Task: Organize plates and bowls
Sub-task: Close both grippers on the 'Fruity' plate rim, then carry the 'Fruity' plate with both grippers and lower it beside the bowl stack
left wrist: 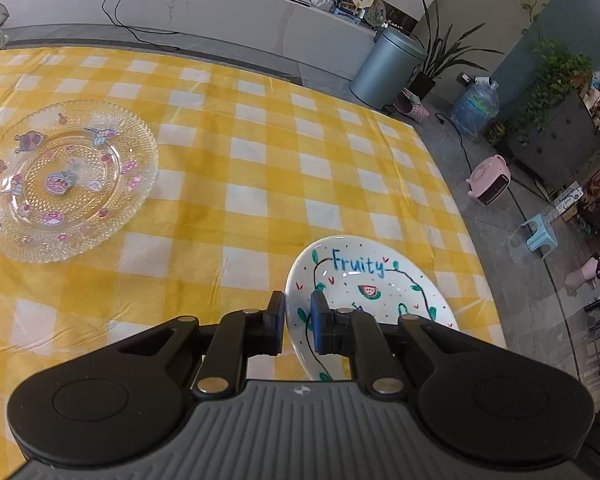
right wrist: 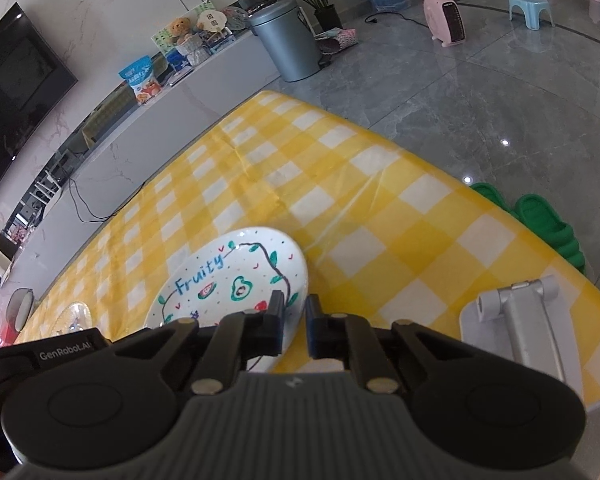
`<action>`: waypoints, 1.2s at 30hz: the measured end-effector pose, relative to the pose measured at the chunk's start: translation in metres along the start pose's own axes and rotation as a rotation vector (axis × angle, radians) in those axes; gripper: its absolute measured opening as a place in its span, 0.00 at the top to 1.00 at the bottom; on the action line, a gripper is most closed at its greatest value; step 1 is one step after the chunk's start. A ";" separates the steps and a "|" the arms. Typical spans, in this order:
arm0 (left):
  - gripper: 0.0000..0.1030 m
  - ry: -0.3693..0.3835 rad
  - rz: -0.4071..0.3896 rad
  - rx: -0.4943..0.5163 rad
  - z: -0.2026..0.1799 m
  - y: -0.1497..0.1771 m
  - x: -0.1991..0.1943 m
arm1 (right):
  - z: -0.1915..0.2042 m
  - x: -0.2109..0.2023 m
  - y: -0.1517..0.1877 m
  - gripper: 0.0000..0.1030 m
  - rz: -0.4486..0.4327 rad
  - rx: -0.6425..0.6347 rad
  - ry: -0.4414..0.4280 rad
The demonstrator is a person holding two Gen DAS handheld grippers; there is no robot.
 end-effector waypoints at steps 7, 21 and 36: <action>0.86 -0.013 -0.028 -0.005 0.005 0.007 -0.023 | 0.006 -0.012 0.009 0.91 0.007 -0.003 -0.047; 0.88 -0.025 0.013 -0.039 0.026 0.038 -0.033 | 0.003 -0.005 0.046 0.92 0.158 -0.014 -0.007; 0.74 0.015 0.004 -0.087 0.036 0.034 -0.026 | -0.001 -0.008 0.032 0.78 0.132 0.010 -0.100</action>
Point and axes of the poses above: each gripper's, at about its wrist camera, not at the fingertips, and x roughly the way its jaws point, z to its left, y to its underside, the point moved 10 cm from there along x, roughly the way its jaws point, and after that the axes turned 13 degrees about z, right-handed, at the moved point
